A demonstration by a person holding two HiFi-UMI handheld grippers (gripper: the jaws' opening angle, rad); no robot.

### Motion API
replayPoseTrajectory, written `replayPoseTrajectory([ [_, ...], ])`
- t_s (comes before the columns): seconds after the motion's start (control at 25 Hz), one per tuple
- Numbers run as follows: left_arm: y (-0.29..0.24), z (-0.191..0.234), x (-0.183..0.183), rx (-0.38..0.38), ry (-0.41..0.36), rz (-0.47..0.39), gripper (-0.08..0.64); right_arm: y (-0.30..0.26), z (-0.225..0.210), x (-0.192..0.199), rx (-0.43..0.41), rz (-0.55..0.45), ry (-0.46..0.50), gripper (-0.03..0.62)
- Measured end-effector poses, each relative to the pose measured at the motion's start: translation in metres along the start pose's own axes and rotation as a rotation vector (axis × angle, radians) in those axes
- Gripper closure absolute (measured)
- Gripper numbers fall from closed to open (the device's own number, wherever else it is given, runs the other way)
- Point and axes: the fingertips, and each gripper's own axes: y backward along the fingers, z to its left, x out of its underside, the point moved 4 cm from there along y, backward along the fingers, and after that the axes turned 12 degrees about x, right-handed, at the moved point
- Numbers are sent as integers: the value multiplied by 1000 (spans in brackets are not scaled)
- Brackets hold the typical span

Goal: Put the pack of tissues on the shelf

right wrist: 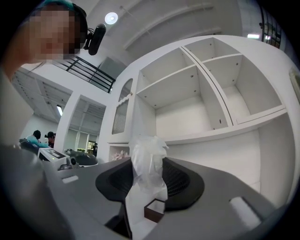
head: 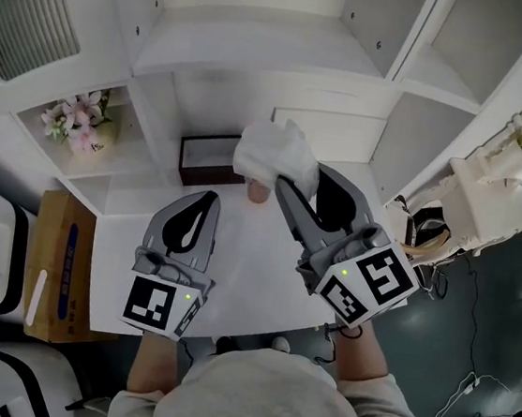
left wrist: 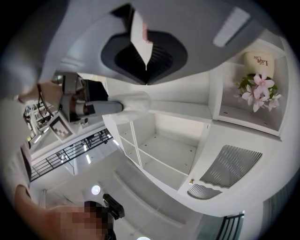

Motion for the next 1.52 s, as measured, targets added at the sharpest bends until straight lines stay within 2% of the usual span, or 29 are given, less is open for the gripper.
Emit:
replayPoseTrajectory([
  [0.88,-17,32,-4,67,-1,-36,560,-52,-21,-81,106,-101,90,422],
  [1.2,-17,41,-3,66,5,-28,560,-72,-40,-93,166,-100,116,422],
  [1.52,-15,49,0,65,2,-21,560,-91,-49,-84,219,-65,175,422],
])
